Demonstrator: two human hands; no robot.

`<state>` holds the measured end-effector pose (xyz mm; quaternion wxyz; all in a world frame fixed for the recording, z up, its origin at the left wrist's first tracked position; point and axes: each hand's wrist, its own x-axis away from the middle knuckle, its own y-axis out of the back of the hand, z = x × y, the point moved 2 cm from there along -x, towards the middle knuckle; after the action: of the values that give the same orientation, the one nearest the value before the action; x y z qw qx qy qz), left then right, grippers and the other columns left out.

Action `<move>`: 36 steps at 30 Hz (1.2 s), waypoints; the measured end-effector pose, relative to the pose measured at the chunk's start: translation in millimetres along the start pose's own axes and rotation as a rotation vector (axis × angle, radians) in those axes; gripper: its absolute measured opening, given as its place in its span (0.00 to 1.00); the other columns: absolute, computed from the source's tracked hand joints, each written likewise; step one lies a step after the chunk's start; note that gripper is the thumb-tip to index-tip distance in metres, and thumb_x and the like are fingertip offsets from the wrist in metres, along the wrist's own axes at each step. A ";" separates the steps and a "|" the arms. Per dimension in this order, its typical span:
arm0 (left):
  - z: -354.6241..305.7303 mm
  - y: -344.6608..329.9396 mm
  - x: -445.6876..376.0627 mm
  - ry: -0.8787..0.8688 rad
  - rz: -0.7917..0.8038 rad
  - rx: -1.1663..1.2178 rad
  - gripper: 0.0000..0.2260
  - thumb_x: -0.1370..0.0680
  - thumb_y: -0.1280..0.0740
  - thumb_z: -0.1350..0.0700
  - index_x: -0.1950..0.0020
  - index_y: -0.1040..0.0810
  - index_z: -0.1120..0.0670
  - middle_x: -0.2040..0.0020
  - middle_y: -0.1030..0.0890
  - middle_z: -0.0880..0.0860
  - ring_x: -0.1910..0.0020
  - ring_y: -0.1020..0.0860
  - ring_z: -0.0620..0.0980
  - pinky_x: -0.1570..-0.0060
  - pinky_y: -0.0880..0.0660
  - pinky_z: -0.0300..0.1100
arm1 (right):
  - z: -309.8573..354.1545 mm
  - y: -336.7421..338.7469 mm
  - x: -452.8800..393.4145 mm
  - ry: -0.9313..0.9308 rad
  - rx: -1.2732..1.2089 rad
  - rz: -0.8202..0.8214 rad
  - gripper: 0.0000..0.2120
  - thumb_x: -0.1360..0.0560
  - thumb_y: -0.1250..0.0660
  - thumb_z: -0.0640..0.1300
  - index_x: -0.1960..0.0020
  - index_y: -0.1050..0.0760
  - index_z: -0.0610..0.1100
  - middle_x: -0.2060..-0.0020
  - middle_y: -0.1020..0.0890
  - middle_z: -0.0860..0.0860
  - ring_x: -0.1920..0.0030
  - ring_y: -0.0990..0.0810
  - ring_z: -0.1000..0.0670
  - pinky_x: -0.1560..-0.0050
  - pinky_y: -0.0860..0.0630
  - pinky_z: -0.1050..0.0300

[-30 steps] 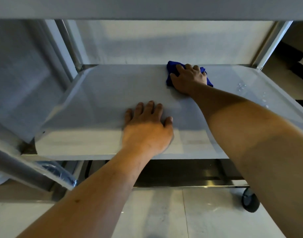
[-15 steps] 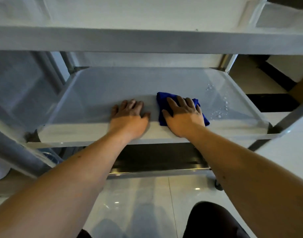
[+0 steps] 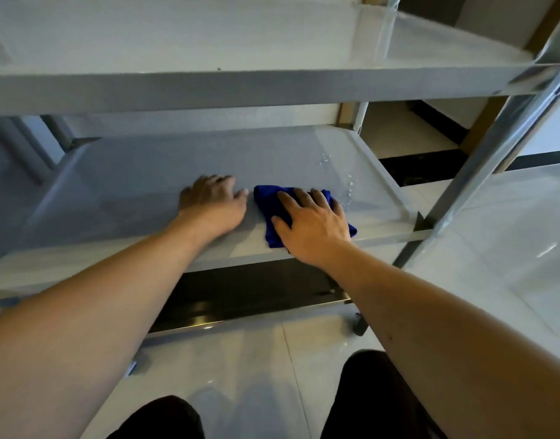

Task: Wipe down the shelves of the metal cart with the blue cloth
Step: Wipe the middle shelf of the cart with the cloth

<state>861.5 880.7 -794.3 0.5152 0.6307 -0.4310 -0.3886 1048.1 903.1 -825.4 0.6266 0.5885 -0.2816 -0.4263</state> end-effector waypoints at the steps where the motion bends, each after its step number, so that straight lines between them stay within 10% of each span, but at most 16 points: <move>1: -17.8 -3.4 -3.9 -0.034 -0.018 0.054 0.25 0.17 0.48 0.40 0.23 0.34 0.49 0.25 0.30 0.53 0.28 0.32 0.56 0.31 0.33 0.54 | -7.4 1.5 3.1 -0.023 0.006 -0.004 0.27 0.19 0.53 0.63 0.23 0.42 0.57 0.23 0.36 0.51 0.24 0.41 0.43 0.26 0.45 0.35; 36: -61.3 -65.5 -17.8 -0.200 -0.047 0.034 0.28 0.20 0.54 0.36 0.21 0.41 0.43 0.20 0.40 0.47 0.21 0.44 0.50 0.23 0.49 0.52 | -117.1 -10.8 -207.1 -0.377 0.036 -0.039 0.27 0.22 0.50 0.62 0.27 0.34 0.52 0.29 0.30 0.44 0.27 0.39 0.38 0.31 0.43 0.32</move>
<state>922.3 923.2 -847.7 0.4495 0.6075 -0.4720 -0.4540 1047.0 1141.3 -822.6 0.5436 0.5148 -0.3899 -0.5360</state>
